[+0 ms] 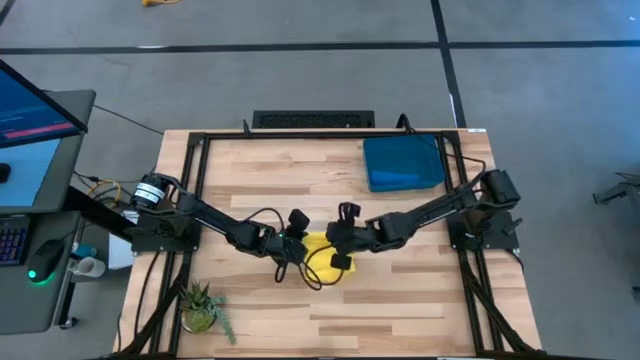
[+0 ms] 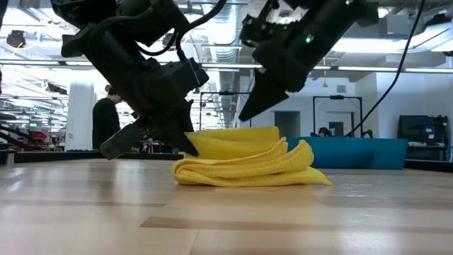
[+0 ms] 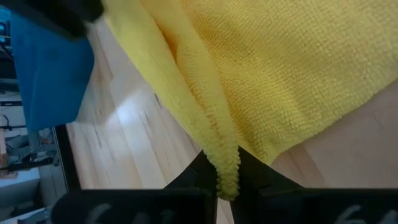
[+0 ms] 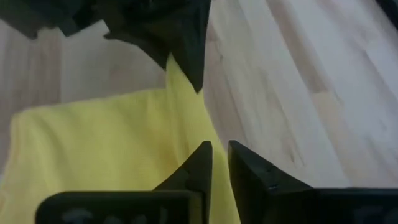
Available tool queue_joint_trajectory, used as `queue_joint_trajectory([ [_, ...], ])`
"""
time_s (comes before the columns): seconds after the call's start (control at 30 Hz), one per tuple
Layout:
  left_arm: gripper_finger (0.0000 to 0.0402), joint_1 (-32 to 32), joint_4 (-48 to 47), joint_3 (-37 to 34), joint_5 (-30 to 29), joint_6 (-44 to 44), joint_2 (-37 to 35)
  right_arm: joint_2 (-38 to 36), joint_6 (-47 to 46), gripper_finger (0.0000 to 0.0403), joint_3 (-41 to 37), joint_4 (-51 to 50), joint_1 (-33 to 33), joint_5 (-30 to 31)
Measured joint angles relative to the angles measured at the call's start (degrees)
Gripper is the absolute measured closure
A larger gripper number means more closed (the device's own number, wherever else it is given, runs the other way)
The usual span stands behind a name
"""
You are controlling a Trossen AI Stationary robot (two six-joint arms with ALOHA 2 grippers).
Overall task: Roll microfiber towels into tight, uniform cylinder then place into a basket
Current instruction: Roll the yellow microfiber cloth
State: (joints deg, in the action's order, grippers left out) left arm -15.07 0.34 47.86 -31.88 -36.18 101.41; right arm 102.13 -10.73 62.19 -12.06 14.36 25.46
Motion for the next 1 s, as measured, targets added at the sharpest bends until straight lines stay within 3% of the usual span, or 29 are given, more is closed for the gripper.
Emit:
queue_joint_trajectory([
  [0.43,0.0393,0.0,0.0,0.0,-0.1,0.0,0.0,3.3,-2.7,0.0368,0.0,0.2,-0.6,-10.5],
  [0.77,0.0392,0.0,0.6,0.0,0.1,3.8,0.0,7.3,-2.9,0.0391,0.0,-2.1,-0.6,-11.6],
  [1.0,0.0343,0.1,-1.4,0.0,1.0,9.8,-0.1,8.7,-3.8,0.0388,0.3,-3.0,-1.0,-13.4],
])
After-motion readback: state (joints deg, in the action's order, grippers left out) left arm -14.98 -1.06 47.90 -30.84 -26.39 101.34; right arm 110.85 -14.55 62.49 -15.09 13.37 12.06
